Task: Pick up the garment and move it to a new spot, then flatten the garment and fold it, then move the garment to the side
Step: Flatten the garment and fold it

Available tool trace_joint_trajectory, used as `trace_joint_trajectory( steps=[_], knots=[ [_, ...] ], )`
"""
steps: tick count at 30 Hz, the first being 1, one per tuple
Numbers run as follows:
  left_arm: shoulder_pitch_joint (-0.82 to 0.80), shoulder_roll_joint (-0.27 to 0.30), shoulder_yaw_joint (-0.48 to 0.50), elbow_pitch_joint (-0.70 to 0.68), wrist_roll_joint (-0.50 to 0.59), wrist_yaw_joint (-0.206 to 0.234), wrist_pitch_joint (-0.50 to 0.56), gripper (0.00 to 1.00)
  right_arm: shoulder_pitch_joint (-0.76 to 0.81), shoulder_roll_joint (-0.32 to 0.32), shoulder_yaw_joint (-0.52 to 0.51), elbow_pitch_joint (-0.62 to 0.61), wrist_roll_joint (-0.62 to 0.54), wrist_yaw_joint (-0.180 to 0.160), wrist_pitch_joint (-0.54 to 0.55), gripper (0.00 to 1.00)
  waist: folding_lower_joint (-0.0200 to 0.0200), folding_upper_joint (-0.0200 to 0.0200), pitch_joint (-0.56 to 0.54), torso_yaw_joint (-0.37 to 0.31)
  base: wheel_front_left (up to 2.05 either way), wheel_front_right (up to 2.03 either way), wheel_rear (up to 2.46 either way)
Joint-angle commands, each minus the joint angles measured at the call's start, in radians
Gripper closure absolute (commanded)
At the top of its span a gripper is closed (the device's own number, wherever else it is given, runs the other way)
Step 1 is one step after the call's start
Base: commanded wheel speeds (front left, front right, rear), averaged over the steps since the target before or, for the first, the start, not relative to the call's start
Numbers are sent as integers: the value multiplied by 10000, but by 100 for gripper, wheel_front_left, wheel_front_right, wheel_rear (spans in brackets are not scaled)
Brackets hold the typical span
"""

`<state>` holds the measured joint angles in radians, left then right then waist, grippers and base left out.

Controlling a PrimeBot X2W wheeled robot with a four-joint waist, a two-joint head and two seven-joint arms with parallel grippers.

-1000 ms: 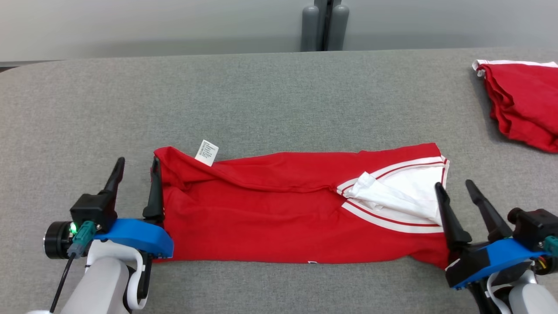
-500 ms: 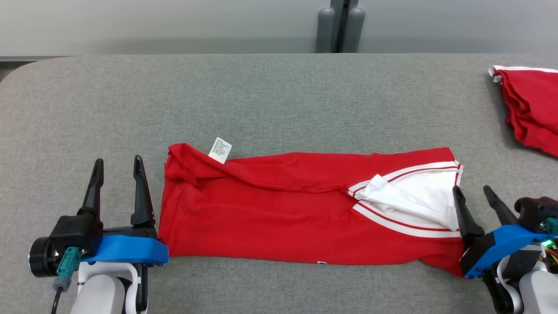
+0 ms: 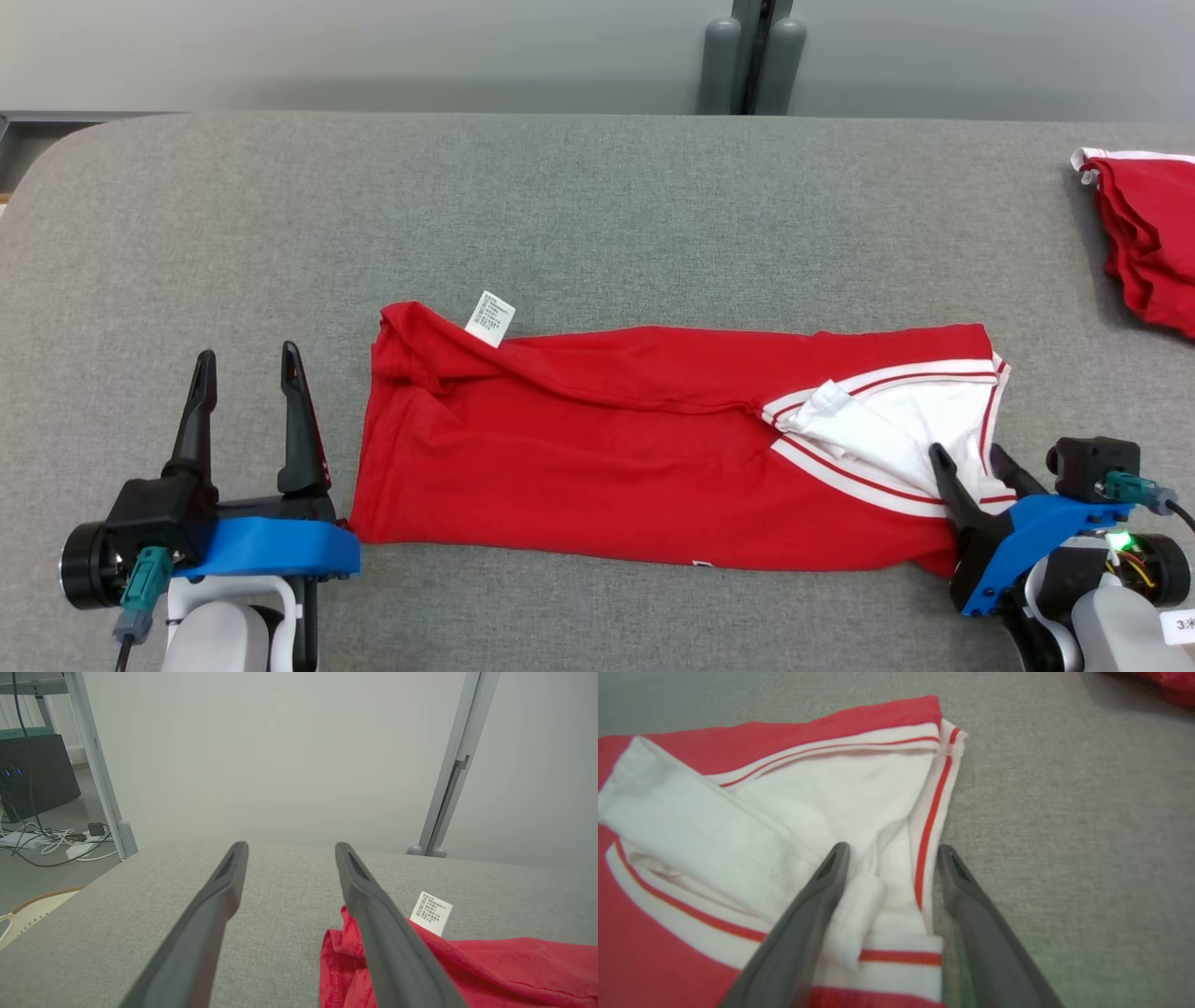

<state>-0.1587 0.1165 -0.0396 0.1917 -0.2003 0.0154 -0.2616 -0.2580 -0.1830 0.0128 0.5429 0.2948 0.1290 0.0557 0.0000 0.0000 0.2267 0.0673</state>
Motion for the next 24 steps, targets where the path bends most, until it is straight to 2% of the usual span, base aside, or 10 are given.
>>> trace_joint_trajectory(
  steps=[1, 6, 18, 24],
  knots=[
    [86, -55, 92, -45, 77, -48, -43, 0, 240, 161, 246, 249, 76, 32, 175, 100, 0, 0, -23, -16, 0, 0, 0],
    [185, -182, 354, -93, 274, -182, -44, 0, 182, -121, 80, -142, 307, 17, -349, 100, 0, 0, -139, -128, 0, 0, 0],
    [459, -433, 667, -8, 631, -513, -42, 0, 325, -1419, -1527, -182, 207, 17, -781, 100, 0, 0, -647, -320, 0, 0, 0],
    [649, -512, 800, 8, 710, -601, -44, 0, 506, -1496, -1694, -662, 9, 17, -521, 100, 0, 0, -875, -405, 0, 0, 0]
  ],
)
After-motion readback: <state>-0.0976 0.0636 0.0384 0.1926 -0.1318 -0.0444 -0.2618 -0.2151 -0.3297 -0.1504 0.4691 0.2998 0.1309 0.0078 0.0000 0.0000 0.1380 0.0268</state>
